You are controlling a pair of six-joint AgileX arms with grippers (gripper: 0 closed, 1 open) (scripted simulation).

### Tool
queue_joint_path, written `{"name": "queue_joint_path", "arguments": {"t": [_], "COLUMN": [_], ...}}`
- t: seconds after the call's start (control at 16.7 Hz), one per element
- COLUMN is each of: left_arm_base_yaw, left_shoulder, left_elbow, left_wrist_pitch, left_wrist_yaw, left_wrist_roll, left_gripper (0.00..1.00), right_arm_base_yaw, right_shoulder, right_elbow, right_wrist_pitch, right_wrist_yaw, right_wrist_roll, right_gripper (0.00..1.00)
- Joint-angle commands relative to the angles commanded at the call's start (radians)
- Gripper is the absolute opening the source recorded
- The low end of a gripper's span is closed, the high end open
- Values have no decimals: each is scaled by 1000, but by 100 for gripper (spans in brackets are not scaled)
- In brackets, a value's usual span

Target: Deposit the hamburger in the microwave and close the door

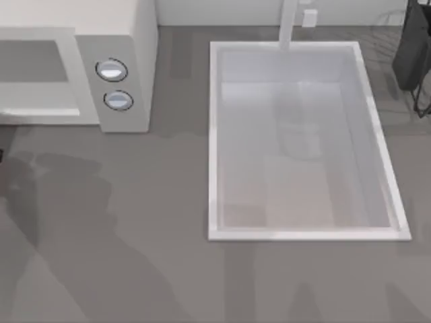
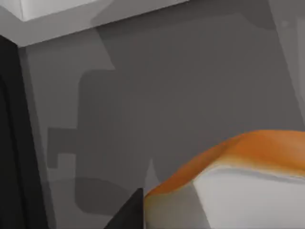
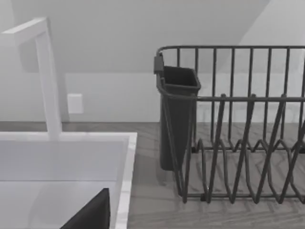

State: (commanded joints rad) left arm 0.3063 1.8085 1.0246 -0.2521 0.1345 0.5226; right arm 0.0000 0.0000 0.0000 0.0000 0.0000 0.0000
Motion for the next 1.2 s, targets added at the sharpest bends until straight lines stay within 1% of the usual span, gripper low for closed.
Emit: {"name": "queue_joint_path", "arguments": {"t": [0.36,0.48,0.6,0.72,0.84,1.2], "left_arm_base_yaw": [-34,-44,-53,-60,-64,-63], "left_shoulder": [176,224,258,276,280,278], "left_elbow": [-94,-126,-150,-165,-170,-167], "left_wrist_pitch": [662,836,970,1062,1113,1119], "left_wrist_yaw": [75,95,110,121,128,128], "left_wrist_roll": [-229,-295,-348,-388,-411,-412], "left_gripper": [0,0,0,0,0,0], "right_arm_base_yaw": [0,0,0,0,0,0], "right_shoulder": [0,0,0,0,0,0], "right_elbow": [0,0,0,0,0,0], "right_wrist_pitch": [0,0,0,0,0,0], "right_wrist_yaw": [0,0,0,0,0,0], "right_wrist_roll": [0,0,0,0,0,0], "right_gripper": [100,100,100,100,100,100]}}
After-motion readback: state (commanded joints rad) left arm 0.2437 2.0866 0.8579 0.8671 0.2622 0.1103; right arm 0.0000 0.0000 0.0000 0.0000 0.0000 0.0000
